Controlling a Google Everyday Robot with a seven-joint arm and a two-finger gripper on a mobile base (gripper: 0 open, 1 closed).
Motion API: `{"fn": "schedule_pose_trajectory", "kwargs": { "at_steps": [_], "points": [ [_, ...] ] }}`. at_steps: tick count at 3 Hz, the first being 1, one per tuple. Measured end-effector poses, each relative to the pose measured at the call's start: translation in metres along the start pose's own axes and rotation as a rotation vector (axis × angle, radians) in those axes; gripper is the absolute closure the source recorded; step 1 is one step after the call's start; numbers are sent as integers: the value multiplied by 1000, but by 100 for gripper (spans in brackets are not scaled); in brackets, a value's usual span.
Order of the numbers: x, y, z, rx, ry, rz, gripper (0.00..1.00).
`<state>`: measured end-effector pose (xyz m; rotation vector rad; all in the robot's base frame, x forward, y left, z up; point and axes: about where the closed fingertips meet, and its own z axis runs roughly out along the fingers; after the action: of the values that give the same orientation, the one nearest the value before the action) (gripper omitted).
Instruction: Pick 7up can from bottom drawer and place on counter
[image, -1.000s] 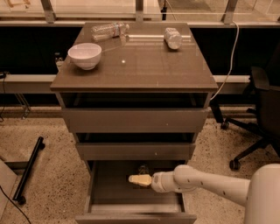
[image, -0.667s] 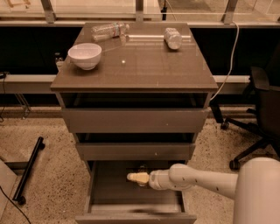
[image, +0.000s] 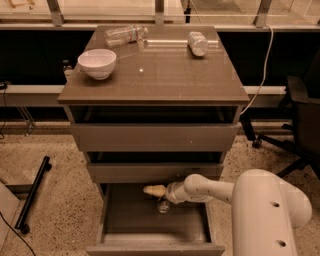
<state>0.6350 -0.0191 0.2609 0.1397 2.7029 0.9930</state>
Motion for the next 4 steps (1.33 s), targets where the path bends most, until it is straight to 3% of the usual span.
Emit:
{"fn": "schedule_pose_trajectory", "kwargs": {
  "at_steps": [1, 2, 3, 4],
  "points": [
    [-7, 2, -1, -2, -13, -4, 0],
    [-2, 4, 3, 42, -5, -21, 0],
    [11, -9, 20, 128, -27, 9, 0],
    [13, -26, 31, 180, -57, 52, 0]
  ]
}}
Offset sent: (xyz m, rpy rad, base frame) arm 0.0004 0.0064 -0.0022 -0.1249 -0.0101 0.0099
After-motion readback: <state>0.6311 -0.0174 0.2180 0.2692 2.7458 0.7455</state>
